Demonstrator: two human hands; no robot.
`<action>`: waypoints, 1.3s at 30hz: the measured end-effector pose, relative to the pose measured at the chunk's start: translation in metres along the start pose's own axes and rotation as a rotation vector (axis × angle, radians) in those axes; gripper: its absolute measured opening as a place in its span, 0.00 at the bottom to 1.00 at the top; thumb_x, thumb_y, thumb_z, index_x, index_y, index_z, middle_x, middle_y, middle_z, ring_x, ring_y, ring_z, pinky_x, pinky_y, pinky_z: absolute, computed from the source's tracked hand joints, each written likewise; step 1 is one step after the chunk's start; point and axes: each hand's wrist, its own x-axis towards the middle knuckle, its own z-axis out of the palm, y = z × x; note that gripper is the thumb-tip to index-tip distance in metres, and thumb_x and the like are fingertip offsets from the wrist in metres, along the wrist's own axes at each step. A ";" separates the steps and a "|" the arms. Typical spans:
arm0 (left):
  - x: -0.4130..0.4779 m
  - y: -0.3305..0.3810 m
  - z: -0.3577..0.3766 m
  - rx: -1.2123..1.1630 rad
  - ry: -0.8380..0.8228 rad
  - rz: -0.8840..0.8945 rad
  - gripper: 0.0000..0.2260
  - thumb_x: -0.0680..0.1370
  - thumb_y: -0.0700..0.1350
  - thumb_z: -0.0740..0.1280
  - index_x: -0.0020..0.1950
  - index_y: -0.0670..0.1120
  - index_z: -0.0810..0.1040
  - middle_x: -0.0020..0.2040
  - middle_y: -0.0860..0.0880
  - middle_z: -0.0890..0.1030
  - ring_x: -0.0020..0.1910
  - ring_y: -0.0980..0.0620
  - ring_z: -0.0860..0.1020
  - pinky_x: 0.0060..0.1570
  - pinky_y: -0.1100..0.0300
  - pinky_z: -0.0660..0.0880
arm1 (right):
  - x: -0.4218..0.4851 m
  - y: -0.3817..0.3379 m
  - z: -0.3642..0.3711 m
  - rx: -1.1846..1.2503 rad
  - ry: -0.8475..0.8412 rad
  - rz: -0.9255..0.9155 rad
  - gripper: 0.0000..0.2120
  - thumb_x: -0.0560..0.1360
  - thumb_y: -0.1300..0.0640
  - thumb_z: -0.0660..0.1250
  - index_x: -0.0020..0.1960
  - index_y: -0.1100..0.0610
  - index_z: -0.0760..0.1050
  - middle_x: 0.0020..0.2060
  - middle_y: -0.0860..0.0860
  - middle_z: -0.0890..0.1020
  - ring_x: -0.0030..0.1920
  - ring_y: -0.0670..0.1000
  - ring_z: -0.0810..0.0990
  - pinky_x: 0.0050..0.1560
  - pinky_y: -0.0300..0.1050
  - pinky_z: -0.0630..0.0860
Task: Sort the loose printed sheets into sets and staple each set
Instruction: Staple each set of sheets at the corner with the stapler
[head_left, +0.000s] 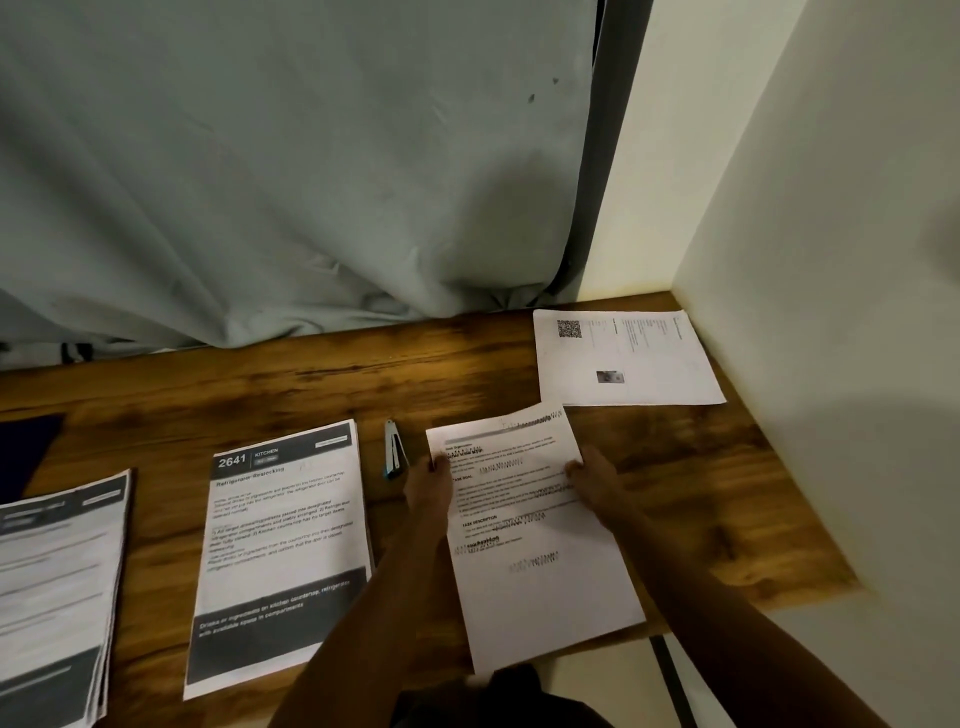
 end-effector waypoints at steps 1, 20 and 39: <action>0.000 -0.003 0.002 0.001 -0.012 0.005 0.10 0.81 0.45 0.59 0.58 0.41 0.74 0.54 0.43 0.77 0.52 0.46 0.77 0.46 0.55 0.73 | 0.000 0.002 0.002 -0.008 0.005 0.006 0.08 0.80 0.60 0.57 0.59 0.57 0.68 0.56 0.56 0.77 0.52 0.54 0.78 0.49 0.47 0.78; 0.003 -0.019 0.019 0.069 0.061 0.028 0.07 0.82 0.42 0.57 0.56 0.41 0.70 0.54 0.44 0.75 0.48 0.51 0.74 0.46 0.55 0.75 | -0.002 0.020 0.027 -0.374 0.141 -0.018 0.27 0.80 0.55 0.57 0.76 0.56 0.52 0.67 0.60 0.62 0.67 0.59 0.63 0.67 0.53 0.65; 0.000 -0.019 0.012 0.087 0.003 0.181 0.06 0.82 0.43 0.57 0.54 0.42 0.70 0.50 0.46 0.76 0.47 0.52 0.76 0.40 0.61 0.74 | 0.020 -0.072 0.046 -0.330 -0.161 -0.815 0.19 0.78 0.59 0.63 0.69 0.55 0.70 0.67 0.51 0.72 0.71 0.49 0.64 0.70 0.42 0.58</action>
